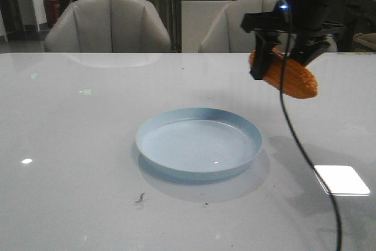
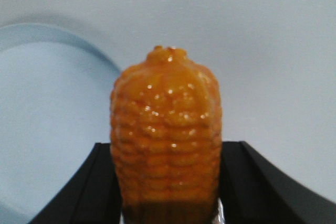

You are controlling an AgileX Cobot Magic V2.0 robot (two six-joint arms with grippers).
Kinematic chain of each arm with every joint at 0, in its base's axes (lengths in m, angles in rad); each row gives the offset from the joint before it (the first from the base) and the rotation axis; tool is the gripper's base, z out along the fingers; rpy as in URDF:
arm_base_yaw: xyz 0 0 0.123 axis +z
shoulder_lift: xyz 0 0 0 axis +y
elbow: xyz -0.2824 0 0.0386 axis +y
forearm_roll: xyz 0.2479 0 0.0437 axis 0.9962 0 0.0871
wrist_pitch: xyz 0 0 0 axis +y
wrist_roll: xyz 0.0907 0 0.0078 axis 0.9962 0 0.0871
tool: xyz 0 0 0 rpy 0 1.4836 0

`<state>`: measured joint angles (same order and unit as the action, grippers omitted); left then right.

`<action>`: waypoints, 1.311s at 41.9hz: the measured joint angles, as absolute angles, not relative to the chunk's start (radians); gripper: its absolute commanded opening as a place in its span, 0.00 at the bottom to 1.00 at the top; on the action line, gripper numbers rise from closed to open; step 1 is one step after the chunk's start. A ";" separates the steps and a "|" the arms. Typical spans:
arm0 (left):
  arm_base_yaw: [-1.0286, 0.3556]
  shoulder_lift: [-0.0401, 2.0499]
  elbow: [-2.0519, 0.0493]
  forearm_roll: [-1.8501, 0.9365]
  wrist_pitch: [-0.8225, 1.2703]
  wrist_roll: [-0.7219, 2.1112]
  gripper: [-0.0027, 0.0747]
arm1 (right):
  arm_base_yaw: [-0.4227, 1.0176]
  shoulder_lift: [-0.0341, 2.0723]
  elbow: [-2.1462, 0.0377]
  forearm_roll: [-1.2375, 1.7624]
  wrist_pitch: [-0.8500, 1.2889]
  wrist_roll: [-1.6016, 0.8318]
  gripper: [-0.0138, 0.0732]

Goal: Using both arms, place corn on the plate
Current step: 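Lift the corn with the right gripper and carry it over the plate, then lower the corn onto the plate, open the right gripper and lift away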

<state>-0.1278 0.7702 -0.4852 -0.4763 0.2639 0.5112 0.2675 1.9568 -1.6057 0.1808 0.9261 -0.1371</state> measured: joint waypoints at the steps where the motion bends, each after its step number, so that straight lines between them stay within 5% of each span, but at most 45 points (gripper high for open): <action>1: -0.128 0.770 -0.485 -0.476 0.264 0.511 0.56 | 0.284 1.958 -1.607 0.181 0.926 -0.139 0.33; 12: -0.128 0.770 -0.485 -0.476 0.270 0.511 0.56 | 0.441 1.964 -1.608 0.181 0.905 -0.149 0.35; 23: -0.128 0.770 -0.485 -0.476 0.272 0.511 0.56 | 0.487 2.006 -1.608 0.185 0.884 -0.151 0.62; 33: -0.128 0.770 -0.485 -0.476 0.272 0.511 0.56 | 0.497 2.093 -1.608 0.190 0.858 -0.151 0.66; 44: -0.128 0.770 -0.485 -0.476 0.272 0.511 0.56 | 0.497 2.096 -1.608 0.190 0.794 -0.151 0.83; 55: -0.128 0.770 -0.485 -0.476 0.272 0.511 0.56 | 0.497 2.091 -1.608 0.188 0.785 -0.151 0.82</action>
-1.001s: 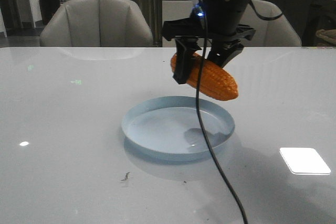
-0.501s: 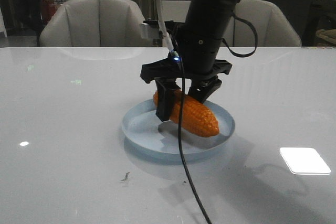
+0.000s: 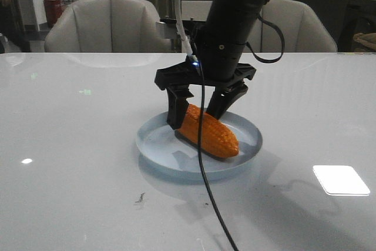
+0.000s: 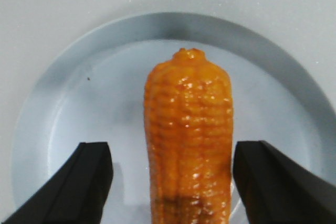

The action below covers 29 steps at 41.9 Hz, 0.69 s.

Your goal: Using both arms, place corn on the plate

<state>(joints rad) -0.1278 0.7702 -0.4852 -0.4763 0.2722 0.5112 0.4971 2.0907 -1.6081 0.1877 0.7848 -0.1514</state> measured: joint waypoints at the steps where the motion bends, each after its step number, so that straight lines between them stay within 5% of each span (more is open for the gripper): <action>1: -0.128 0.770 -0.485 -0.476 0.272 0.511 0.56 | 0.497 2.088 -1.608 0.185 0.785 -0.151 0.81; 29: -0.128 0.770 -0.485 -0.476 0.272 0.511 0.56 | 0.294 1.521 -1.515 0.135 0.950 -0.151 0.80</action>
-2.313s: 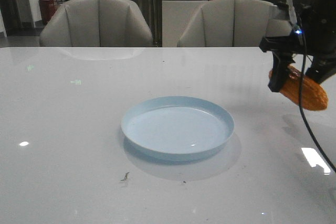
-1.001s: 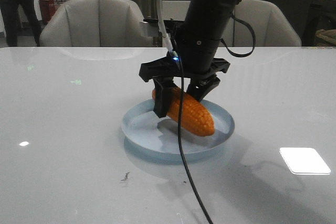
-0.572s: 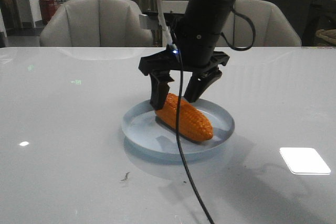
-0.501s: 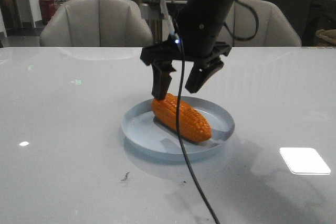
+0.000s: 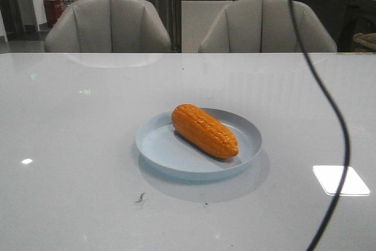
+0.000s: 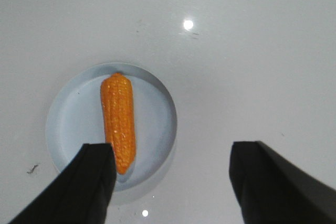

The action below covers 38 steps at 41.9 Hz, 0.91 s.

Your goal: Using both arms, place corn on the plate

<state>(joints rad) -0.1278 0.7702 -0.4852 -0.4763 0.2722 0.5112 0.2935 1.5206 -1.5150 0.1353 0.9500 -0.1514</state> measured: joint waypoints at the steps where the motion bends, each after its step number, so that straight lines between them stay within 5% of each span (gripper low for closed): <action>1: -0.128 0.770 -0.485 -0.476 0.272 0.511 0.56 | 0.282 1.488 -1.491 0.135 0.948 -0.151 0.80; 24: -0.128 0.770 -0.485 -0.476 0.272 0.511 0.56 | 0.051 0.873 -0.705 0.132 0.827 -0.065 0.80; 38: -0.128 0.770 -0.485 -0.476 0.272 0.511 0.49 | 0.051 0.696 -0.512 0.132 0.794 0.030 0.80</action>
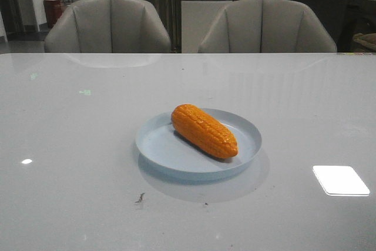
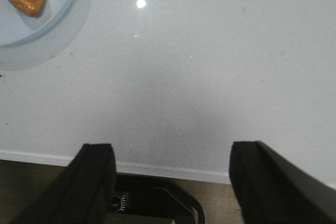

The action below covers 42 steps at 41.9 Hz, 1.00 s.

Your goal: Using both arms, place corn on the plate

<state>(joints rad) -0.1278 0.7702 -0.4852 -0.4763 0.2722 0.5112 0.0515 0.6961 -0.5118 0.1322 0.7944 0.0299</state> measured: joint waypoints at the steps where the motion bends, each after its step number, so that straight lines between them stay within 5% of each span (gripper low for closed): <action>1: -0.128 0.770 -0.485 -0.476 0.272 0.511 0.48 | 0.051 0.694 -0.512 0.132 0.793 0.030 0.80; 13: -0.128 0.770 -0.485 -0.476 0.272 0.511 0.15 | 0.051 0.690 -0.512 0.132 0.786 0.033 0.80; 42: -0.128 0.781 -0.485 -0.476 0.274 0.511 0.16 | 0.051 0.690 -0.512 0.132 0.786 0.035 0.80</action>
<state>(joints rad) -0.1278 0.7810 -0.4852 -0.4763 0.2739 0.5112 0.0515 0.6899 -0.5123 0.1322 0.7861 0.0350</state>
